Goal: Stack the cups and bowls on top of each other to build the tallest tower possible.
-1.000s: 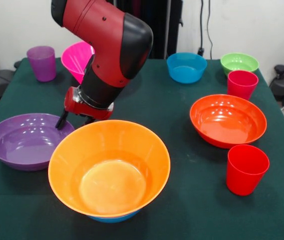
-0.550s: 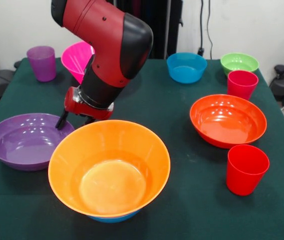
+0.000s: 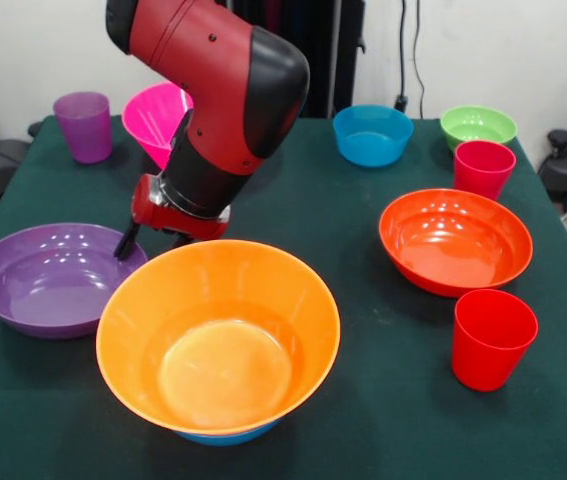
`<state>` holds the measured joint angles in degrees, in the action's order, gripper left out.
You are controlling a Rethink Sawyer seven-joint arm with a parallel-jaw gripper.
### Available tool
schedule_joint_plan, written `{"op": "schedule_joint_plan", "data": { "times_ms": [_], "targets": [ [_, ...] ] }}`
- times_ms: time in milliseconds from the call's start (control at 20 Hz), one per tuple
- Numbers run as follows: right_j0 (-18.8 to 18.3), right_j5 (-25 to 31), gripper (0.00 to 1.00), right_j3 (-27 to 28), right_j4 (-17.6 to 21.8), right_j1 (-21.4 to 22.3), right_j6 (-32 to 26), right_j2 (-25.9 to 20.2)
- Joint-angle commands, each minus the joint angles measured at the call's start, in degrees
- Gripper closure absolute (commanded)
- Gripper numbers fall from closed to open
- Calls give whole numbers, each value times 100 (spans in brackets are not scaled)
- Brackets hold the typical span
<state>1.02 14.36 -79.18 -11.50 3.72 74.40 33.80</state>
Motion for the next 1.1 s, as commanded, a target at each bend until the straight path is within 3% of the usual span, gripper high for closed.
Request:
{"op": "schedule_joint_plan", "data": {
  "times_ms": [50, 650, 1100],
  "targets": [
    [216, 25, 0, 70, -16, -280, 1095, -1070],
    [215, -99, 0, 108, 14, -345, 1088, -1012],
    [51, -211, 0, 347, 334, -415, 670, -893]
  ]
}}
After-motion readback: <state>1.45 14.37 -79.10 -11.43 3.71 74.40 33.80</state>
